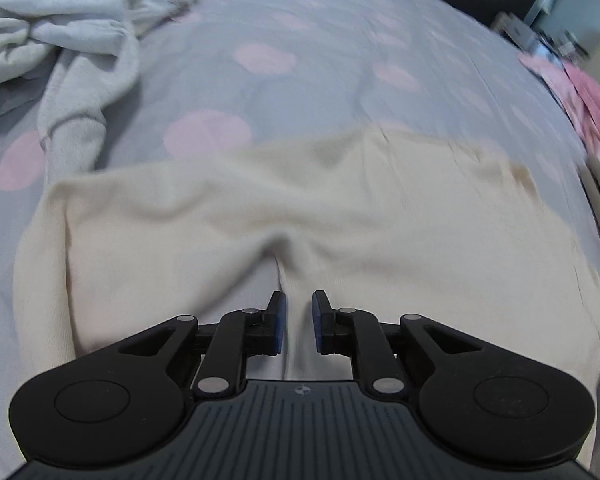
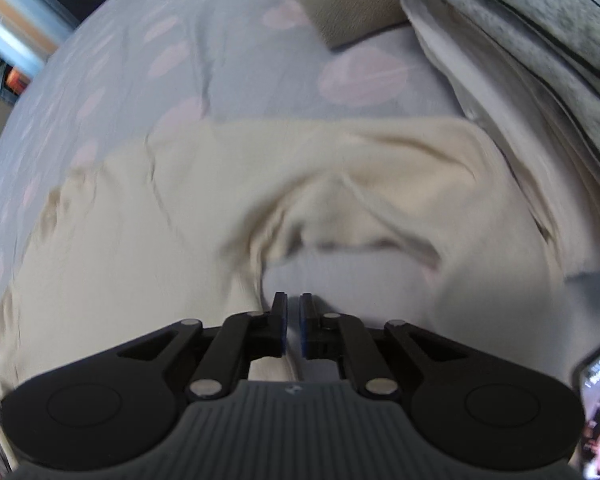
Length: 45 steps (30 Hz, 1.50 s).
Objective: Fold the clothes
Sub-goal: 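Lower the hem and pinch the label seam again with the left gripper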
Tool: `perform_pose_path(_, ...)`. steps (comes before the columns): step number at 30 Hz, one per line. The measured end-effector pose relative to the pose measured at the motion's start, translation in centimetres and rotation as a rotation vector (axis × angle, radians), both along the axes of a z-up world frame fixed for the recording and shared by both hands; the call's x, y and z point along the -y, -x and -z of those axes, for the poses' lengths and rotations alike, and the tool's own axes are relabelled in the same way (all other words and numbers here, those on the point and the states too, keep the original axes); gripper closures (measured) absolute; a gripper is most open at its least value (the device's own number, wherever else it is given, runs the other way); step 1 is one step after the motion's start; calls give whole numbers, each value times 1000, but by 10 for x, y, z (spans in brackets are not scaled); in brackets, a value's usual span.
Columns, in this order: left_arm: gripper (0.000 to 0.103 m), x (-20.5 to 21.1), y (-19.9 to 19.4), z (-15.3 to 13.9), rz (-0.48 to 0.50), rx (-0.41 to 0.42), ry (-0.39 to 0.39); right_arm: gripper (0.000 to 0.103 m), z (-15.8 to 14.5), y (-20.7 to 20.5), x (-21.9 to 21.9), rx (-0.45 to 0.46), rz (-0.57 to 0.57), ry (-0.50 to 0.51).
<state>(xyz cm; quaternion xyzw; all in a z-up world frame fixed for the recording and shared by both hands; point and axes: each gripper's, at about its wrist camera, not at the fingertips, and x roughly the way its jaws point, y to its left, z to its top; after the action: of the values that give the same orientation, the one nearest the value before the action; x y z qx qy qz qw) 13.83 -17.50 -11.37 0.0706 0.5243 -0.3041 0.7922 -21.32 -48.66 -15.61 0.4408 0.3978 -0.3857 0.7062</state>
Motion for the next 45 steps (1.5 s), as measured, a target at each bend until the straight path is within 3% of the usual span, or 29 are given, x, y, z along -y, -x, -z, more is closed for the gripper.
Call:
perform_pose_path(4, 85, -14, 27, -2, 74, -27, -29, 93, -1, 13, -23, -31, -72, -13)
perform_pose_path(9, 84, -36, 57, -10, 123, -47, -62, 81, -6, 26, -54, -85, -139, -20)
perform_pose_path(20, 82, -79, 104, -9, 169, -42, -162, 81, -8, 51, -99, -133, -226, -12)
perform_pose_path(24, 102, -81, 115, -4, 202, -49, -203, 80, -11, 58, -107, -121, -235, -26)
perform_pose_path(28, 103, -83, 119, -1, 163, 44, -300, 80, -15, 66, -112, -117, -235, -24)
perform_pose_path(30, 103, -90, 116, -4, 143, 33, -288, 80, -16, 73, -116, -103, -234, -43)
perform_pose_path(35, 99, -104, 125, -17, 165, -57, -167, 80, -12, 83, -133, -100, -264, -105)
perform_pose_path(37, 85, -107, 136, -17, 193, -71, -187, 80, -11, 83, -141, -125, -299, -102)
perform_pose_path(45, 85, -111, 152, 0, 249, -120, -275, 82, 6, 83, -158, -204, -366, -146)
